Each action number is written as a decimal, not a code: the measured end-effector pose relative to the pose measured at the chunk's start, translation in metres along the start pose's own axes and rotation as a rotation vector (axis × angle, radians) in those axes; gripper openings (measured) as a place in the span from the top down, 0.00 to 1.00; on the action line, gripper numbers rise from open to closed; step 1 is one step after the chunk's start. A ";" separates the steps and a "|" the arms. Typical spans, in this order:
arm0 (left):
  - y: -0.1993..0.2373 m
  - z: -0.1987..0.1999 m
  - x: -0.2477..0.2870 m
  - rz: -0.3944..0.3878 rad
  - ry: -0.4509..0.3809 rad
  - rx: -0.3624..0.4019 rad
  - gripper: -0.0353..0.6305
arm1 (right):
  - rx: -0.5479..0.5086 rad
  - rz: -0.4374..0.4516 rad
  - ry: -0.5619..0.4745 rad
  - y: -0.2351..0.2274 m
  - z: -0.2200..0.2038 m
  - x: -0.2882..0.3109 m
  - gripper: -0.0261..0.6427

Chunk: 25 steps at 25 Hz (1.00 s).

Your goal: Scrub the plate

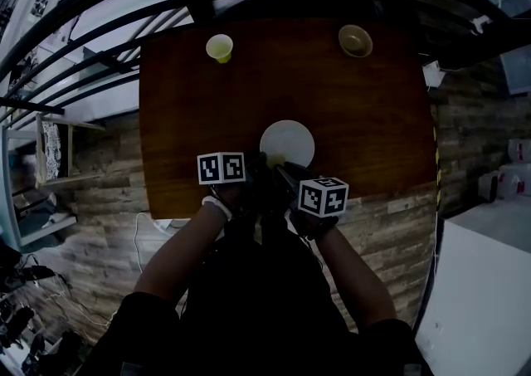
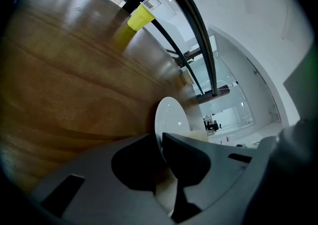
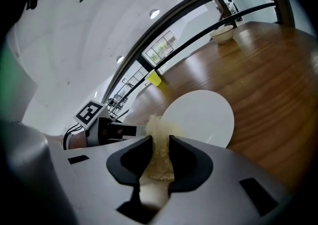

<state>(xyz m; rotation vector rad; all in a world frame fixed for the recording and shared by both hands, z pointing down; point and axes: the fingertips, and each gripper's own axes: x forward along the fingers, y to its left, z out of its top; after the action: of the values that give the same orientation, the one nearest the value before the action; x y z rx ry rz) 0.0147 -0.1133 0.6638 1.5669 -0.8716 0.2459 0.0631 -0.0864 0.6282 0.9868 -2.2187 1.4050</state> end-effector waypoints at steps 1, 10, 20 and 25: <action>0.001 0.000 0.000 0.000 0.000 0.001 0.86 | 0.004 -0.009 -0.004 -0.004 0.002 -0.002 0.79; 0.001 -0.001 -0.001 0.007 0.002 -0.007 0.86 | 0.043 -0.086 -0.062 -0.042 0.021 -0.029 0.79; 0.000 -0.003 0.001 0.013 0.011 -0.003 0.86 | 0.071 -0.109 -0.112 -0.056 0.033 -0.045 0.79; -0.002 -0.002 0.002 0.007 0.009 -0.007 0.86 | 0.049 -0.058 -0.096 -0.028 0.028 -0.039 0.79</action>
<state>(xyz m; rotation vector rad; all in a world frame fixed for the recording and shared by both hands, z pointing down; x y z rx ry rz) 0.0179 -0.1122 0.6637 1.5559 -0.8698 0.2547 0.1125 -0.1041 0.6108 1.1482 -2.2134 1.4209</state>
